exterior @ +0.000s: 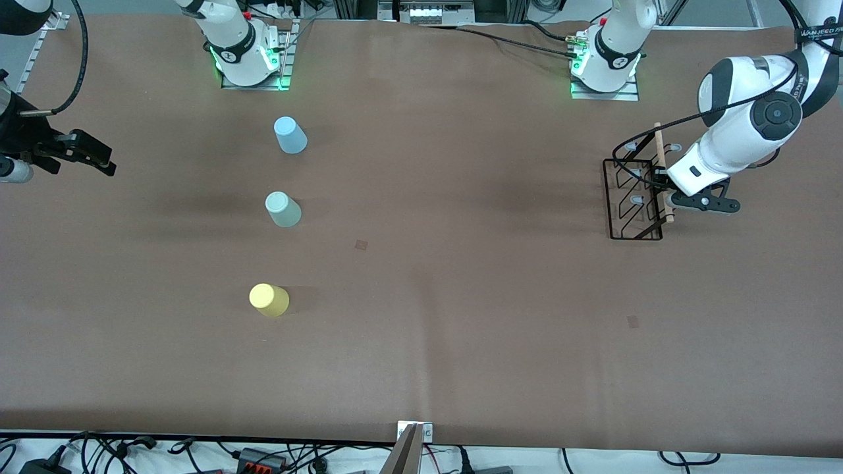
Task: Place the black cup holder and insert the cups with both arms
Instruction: 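Lift the black wire cup holder by its wooden handle with the left gripper, then carry the holder to mid-table with the left gripper while the right gripper reaches cups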
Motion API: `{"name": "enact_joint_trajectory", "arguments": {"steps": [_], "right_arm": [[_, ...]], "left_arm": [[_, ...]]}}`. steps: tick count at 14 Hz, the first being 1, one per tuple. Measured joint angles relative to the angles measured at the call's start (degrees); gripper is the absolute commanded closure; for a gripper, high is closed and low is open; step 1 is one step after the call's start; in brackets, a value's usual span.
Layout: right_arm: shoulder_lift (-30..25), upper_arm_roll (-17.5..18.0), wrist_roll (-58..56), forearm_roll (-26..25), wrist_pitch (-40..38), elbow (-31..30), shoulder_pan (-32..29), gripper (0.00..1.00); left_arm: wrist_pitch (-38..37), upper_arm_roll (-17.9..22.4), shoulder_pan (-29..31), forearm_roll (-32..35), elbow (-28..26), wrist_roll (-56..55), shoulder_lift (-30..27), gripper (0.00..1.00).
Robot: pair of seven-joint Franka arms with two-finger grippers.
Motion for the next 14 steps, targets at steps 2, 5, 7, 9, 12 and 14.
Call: {"name": "enact_joint_trajectory", "arguments": {"steps": [2,5,7,9,12,14], "right_arm": [[0.0,0.0,0.0,0.0,0.0,0.0,0.0,0.00],[0.1,0.0,0.0,0.0,0.0,-0.1,0.0,0.00],[0.1,0.0,0.0,0.0,0.0,-0.1,0.0,0.00],[0.2,0.0,0.0,0.0,0.0,-0.2,0.0,0.00],[0.2,0.0,0.0,0.0,0.0,-0.2,0.0,0.00],[0.2,0.0,0.0,0.0,0.0,-0.2,0.0,0.00]], "left_arm": [[0.0,0.5,0.0,0.0,-0.3,0.0,0.0,0.88],[0.0,0.9,0.2,0.0,-0.6,-0.3,-0.1,0.99],[-0.5,1.0,0.2,0.0,-0.7,-0.2,-0.2,0.99],[-3.1,0.9,-0.3,-0.9,0.3,-1.6,-0.3,0.99],[-14.9,0.3,-4.4,-5.1,8.8,-3.2,-0.6,0.99],[-23.6,-0.2,-9.4,-7.2,17.5,-6.4,-0.2,0.99]]}}
